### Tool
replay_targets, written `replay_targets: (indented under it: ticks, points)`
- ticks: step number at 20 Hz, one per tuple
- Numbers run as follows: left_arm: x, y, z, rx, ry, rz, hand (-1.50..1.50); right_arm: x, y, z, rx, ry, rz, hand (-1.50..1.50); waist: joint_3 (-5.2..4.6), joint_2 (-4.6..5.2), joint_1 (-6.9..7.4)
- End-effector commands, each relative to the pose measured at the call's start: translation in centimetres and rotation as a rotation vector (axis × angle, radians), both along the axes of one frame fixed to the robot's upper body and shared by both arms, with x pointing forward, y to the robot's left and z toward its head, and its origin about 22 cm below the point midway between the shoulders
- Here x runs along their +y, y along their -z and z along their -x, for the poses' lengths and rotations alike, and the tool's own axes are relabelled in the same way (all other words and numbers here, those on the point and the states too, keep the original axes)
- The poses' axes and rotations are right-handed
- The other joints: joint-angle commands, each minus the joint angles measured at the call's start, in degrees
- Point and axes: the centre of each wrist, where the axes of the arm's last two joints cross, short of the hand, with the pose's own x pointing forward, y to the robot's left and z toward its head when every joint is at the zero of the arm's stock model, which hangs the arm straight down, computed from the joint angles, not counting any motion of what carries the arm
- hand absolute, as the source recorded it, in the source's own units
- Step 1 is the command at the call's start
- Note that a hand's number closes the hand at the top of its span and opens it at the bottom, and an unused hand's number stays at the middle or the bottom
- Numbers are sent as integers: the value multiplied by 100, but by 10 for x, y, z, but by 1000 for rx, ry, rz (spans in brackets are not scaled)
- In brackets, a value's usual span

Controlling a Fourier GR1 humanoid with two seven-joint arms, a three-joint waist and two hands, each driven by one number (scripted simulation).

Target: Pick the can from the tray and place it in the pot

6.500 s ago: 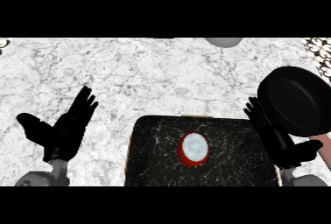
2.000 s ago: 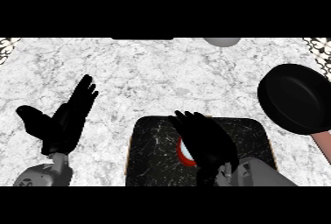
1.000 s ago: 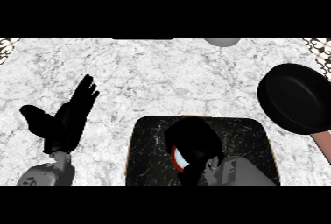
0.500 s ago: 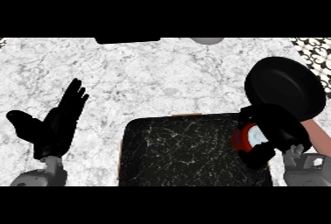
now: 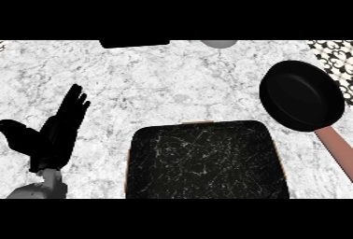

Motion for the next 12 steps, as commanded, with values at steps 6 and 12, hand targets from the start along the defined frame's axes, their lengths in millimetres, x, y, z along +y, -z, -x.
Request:
replay_targets:
  ticks: [6, 12]
  points:
    - [-8, 5, 2, -3, 56, -1, 0, -69, -101, 63, -347, -97, 9, 150, -19, 33, 306]
    - [-17, -12, -11, -2, 72, -6, 0, -53, -158, 77, -511, -204, -105, 150, -26, 47, 439]
